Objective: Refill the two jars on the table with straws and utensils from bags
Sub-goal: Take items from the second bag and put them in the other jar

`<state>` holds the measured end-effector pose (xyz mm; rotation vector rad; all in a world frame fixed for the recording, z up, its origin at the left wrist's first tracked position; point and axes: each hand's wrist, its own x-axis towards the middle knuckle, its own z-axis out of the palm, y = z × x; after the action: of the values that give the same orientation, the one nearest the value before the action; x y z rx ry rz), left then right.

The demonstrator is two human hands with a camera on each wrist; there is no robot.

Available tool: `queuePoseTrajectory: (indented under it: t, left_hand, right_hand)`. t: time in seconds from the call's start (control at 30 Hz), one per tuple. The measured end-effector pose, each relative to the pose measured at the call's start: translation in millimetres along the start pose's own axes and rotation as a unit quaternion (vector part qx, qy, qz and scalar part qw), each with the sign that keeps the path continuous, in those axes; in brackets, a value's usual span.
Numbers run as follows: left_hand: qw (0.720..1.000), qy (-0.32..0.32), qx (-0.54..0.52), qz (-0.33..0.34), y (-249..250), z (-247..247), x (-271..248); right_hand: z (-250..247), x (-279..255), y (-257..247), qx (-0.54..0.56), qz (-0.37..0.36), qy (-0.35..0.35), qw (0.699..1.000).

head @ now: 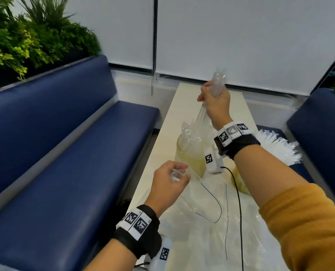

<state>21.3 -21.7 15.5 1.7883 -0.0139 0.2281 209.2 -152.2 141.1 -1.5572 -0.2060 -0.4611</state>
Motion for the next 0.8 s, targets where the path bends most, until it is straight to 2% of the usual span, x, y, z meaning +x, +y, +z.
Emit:
queuePoseTrajectory:
  t: [0.1,0.2,0.37,0.5,0.57,0.67,0.73,0.8]
  left_hand:
    - [1.000,-0.002,-0.009,-0.012,-2.0,1.3,2.2]
    - [1.000,-0.005,-0.015,-0.014,-2.2,4.3,2.4]
    - [1.000,-0.007,-0.023,-0.011,0.1,4.1,2.7]
    - [1.000,0.002,-0.020,-0.012,-0.6,2.1,4.4]
    - [1.000,0.001,-0.019,-0.015,-0.7,2.2,4.9]
    - [1.000,-0.003,-0.019,-0.019,-0.3,3.1,5.8]
    - [1.000,-0.007,-0.021,-0.019,0.3,3.7,6.5]
    - [0.999,-0.010,-0.024,-0.019,1.1,5.0,7.1]
  right_hand:
    - [1.5,10.8,-16.8,-0.006,0.007,-0.045,0.999]
    - [-1.3,6.2,-3.8,-0.041,0.053,-0.078,0.995]
    - [-13.8,-14.7,48.1,-0.068,0.118,-0.057,0.989]
    - [-15.9,-20.7,63.9,-0.073,0.122,-0.028,0.990]
    - [-16.5,-18.7,57.6,-0.079,0.079,-0.008,0.994]
    - [-19.0,-10.6,37.7,-0.113,-0.051,0.023,0.992]
    - [-19.3,-2.7,25.5,-0.104,-0.109,0.020,0.988]
    - [-20.5,5.5,17.3,-0.142,-0.156,0.005,0.977]
